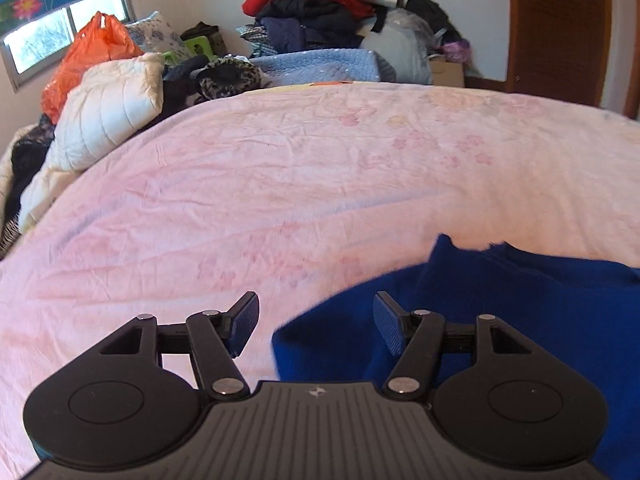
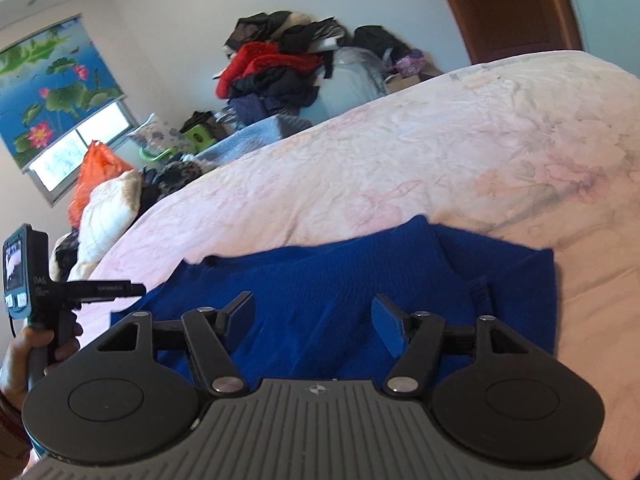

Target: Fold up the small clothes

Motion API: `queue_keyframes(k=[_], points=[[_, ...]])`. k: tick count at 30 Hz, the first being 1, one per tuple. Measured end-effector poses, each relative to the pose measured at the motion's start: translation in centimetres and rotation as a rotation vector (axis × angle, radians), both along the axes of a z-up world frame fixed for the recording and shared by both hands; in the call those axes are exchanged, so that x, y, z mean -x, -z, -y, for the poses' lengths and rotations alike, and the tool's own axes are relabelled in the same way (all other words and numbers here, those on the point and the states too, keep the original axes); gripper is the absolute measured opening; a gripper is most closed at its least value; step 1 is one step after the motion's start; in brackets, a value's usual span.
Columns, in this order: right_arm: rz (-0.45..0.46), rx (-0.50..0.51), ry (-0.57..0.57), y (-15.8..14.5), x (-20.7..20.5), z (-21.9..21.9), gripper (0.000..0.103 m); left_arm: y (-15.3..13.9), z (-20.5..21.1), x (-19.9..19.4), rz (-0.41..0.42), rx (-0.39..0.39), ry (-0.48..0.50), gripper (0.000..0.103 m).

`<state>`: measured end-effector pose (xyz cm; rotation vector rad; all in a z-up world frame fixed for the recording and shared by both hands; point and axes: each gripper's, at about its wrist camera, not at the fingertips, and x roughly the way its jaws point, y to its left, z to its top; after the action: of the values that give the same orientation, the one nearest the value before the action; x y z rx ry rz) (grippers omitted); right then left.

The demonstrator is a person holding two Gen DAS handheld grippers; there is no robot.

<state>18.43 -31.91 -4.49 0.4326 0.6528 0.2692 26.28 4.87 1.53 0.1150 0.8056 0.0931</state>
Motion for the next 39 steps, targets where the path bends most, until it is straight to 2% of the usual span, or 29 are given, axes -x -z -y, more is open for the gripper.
queue_keyframes(k=[2,4,6,11,17,18,20,22,25,28,30,31,32,36,39], points=[[-0.016,0.023,-0.029,0.4,0.7,-0.5,0.072,-0.4,-1.0,2.6,-0.004,0.048,0.049,0.072],[-0.022,0.092,-0.022,0.8,1.6,-0.9,0.073,-0.5,-2.0,5.3,-0.005,0.109,0.110,0.072],[-0.017,0.157,0.036,0.8,2.8,-0.6,0.074,-0.2,-3.0,8.1,-0.012,0.160,0.163,0.072],[0.016,0.057,0.074,0.1,6.4,1.7,0.076,1.2,-4.9,13.4,-0.059,0.249,0.279,0.072],[-0.031,0.080,0.095,0.9,9.9,2.3,0.078,3.0,-6.1,16.2,-0.064,0.341,0.317,0.070],[-0.035,0.078,0.102,1.1,10.5,2.3,0.078,3.2,-6.2,16.2,-0.062,0.354,0.316,0.068],[-0.047,0.067,0.118,1.4,11.6,2.7,0.078,3.5,-6.3,16.1,-0.071,0.384,0.326,0.044],[-0.062,0.049,0.131,1.8,12.5,3.0,0.079,3.8,-6.3,16.0,-0.083,0.404,0.340,0.034],[-0.091,0.021,0.121,2.4,13.1,3.1,0.079,3.7,-6.0,16.3,-0.077,0.388,0.351,0.012],[-0.092,0.059,0.065,2.6,13.4,1.9,0.079,3.4,-6.0,16.9,-0.054,0.357,0.354,0.006],[-0.090,0.127,0.042,2.5,13.3,0.9,0.062,3.1,-6.0,17.4,-0.032,0.323,0.349,0.005],[-0.096,0.162,0.045,2.5,13.2,0.6,0.038,2.8,-6.0,17.6,-0.020,0.309,0.347,0.005],[-0.101,0.187,0.052,2.5,13.1,0.5,0.020,2.5,-6.1,17.9,-0.006,0.291,0.343,0.004],[-0.082,0.207,0.061,1.6,13.8,0.7,0.015,0.9,-6.9,18.9,0.031,0.241,0.352,0.004],[-0.108,0.228,0.047,1.8,13.7,1.0,0.015,1.5,-6.9,18.9,-0.001,0.191,0.369,0.003]])
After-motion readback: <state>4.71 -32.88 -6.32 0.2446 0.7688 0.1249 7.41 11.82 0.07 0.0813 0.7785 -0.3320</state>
